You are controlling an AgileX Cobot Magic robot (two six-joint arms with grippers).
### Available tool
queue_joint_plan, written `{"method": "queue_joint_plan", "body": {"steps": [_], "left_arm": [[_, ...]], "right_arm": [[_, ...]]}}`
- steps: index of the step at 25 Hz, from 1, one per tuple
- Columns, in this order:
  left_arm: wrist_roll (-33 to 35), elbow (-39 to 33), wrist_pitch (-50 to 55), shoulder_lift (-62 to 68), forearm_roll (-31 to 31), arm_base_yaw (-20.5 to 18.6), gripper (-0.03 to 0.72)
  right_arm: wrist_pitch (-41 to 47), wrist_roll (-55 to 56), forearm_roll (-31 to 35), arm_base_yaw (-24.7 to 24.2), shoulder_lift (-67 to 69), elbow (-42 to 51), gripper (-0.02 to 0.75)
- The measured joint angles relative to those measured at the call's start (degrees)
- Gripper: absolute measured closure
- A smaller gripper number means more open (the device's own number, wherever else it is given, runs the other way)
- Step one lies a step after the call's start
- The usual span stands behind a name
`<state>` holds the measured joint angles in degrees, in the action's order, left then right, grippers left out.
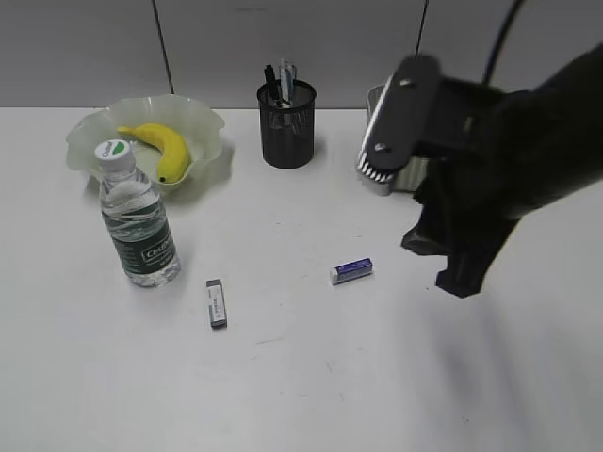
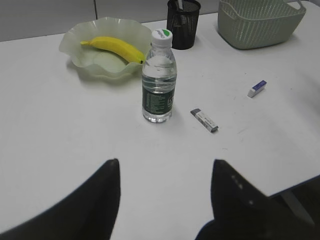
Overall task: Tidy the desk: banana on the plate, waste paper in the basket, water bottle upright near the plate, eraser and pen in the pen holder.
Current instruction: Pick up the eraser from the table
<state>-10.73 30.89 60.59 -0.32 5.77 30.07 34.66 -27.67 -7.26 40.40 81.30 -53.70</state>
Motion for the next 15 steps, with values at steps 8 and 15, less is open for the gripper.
{"method": "queue_joint_plan", "body": {"steps": [8,15], "left_arm": [[0.0,0.0,0.0,0.0,0.0,0.0,0.253],[0.0,0.0,0.0,0.0,0.1,0.0,0.253]], "right_arm": [[2.4,-2.8,-3.8,0.0,21.3,-12.0,0.296],[2.4,-6.3,-3.8,-0.1,31.9,-19.1,0.293]]}}
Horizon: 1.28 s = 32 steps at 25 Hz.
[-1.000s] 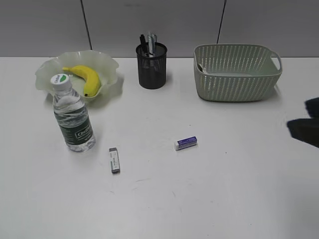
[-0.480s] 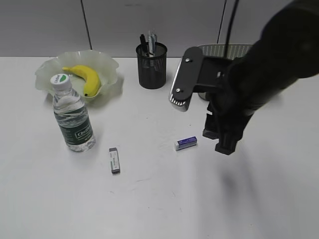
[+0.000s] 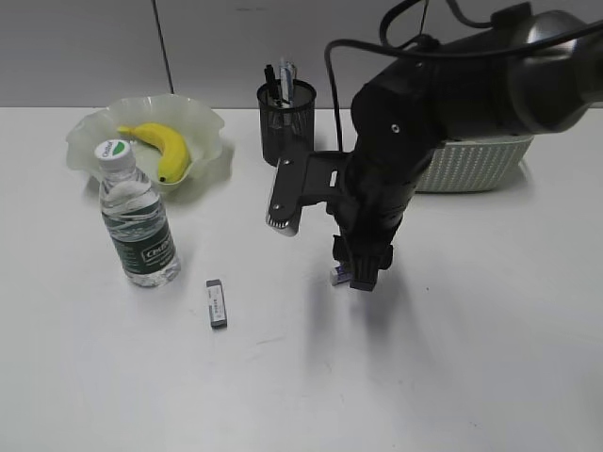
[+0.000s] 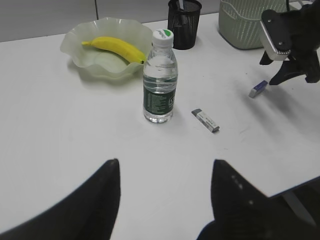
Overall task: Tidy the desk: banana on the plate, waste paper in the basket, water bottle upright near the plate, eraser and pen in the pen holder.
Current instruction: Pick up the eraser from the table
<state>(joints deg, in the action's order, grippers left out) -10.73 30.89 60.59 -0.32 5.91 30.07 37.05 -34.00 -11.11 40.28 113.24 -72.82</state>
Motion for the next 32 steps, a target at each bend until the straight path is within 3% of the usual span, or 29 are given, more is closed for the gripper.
{"method": "queue_joint_plan", "body": {"steps": [9,16,19,22,23,28,32], "left_arm": [[0.0,0.0,0.0,0.0,0.2,0.0,0.253],[0.0,0.0,0.0,0.0,0.3,0.0,0.253],[0.0,0.0,0.0,0.0,0.3,0.0,0.253],[0.0,0.0,0.0,0.0,0.4,0.0,0.253],[0.0,0.0,0.0,0.0,0.4,0.0,0.253],[0.0,0.0,0.0,0.0,0.4,0.0,0.253],[0.0,0.0,0.0,0.0,0.4,0.0,0.253]], "right_arm": [[0.4,-1.7,1.1,-0.9,5.9,-3.1,0.299],[-1.0,-3.6,2.7,-1.1,7.9,-3.3,0.372],[-1.5,-3.8,2.7,-1.1,9.2,-3.3,0.458],[-2.1,-3.9,2.7,-1.1,9.4,-3.6,0.619],[-2.2,-3.9,2.7,-1.1,9.4,-3.8,0.64],[-2.5,-2.9,3.9,-1.1,9.4,-7.4,0.638],[-5.1,-1.3,9.4,-1.2,9.2,-12.4,0.638]]}}
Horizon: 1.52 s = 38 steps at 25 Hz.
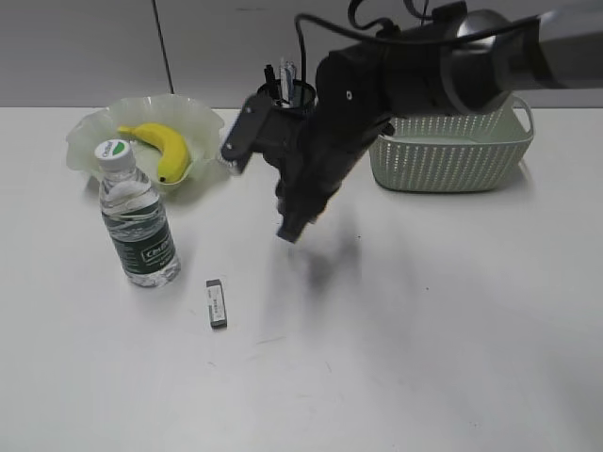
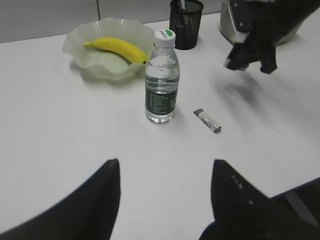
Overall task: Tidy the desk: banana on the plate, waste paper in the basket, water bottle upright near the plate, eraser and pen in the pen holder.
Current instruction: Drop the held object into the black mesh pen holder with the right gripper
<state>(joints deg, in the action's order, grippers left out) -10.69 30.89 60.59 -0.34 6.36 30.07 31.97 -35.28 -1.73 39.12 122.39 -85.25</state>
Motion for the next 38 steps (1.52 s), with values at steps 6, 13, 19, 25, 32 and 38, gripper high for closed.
{"method": "queue_joint_plan", "body": {"steps": [6,13,19,25,32,38], "left_arm": [[0.0,0.0,0.0,0.0,0.0,0.0,0.253],[0.0,0.0,0.0,0.0,0.0,0.0,0.253],[0.0,0.0,0.0,0.0,0.0,0.0,0.253],[0.0,0.0,0.0,0.0,0.0,0.0,0.253],[0.0,0.0,0.0,0.0,0.2,0.0,0.253],[0.0,0.0,0.0,0.0,0.2,0.0,0.253]], "right_arm": [[-20.1,3.6,9.8,-0.1,-1.5,-3.3,0.638],[-44.8,5.7,13.3,-0.3,-0.9,-3.3,0.638],[-54.4,5.7,25.0,-3.8,1.8,-3.3,0.638],[-57.2,5.7,26.9,-5.5,4.6,-3.3,0.638],[-60.6,8.2,27.1,-5.5,10.1,-6.0,0.639],[-61.0,9.5,27.2,-5.5,11.7,-8.1,0.562]]}}
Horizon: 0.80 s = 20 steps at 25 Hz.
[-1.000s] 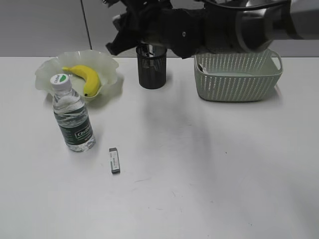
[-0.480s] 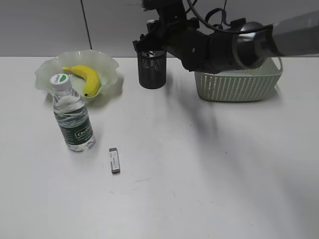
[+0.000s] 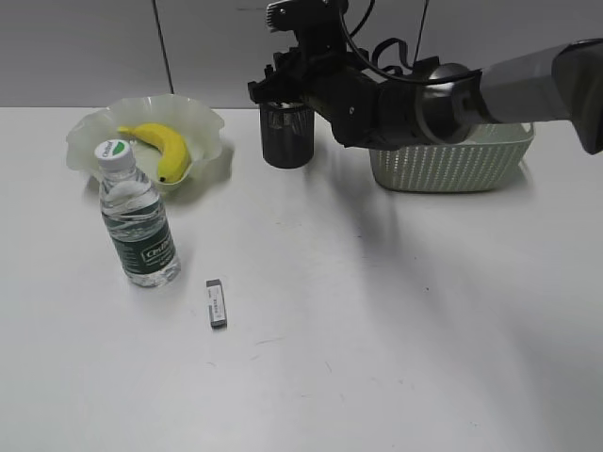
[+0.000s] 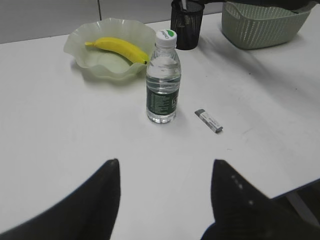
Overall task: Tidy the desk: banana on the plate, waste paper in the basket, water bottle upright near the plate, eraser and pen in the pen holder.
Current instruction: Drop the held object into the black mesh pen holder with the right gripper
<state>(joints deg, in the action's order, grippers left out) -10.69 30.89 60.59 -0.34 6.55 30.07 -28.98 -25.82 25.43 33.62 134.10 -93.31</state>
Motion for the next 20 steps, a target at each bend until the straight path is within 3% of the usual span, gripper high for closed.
{"method": "queue_joint_plan", "body": {"steps": [4,7,10,20], "left_arm": [[0.0,0.0,0.0,0.0,0.0,0.0,0.253],[0.0,0.0,0.0,0.0,0.0,0.0,0.253],[0.0,0.0,0.0,0.0,0.0,0.0,0.253],[0.0,0.0,0.0,0.0,0.0,0.0,0.253]], "right_arm": [[-0.3,1.0,0.0,0.0,0.3,0.0,0.427],[-1.0,1.1,0.0,0.0,0.3,0.0,0.373],[1.2,1.1,0.2,0.0,-0.6,0.0,0.36],[24.8,1.1,0.2,0.0,-12.1,0.0,0.356]]}}
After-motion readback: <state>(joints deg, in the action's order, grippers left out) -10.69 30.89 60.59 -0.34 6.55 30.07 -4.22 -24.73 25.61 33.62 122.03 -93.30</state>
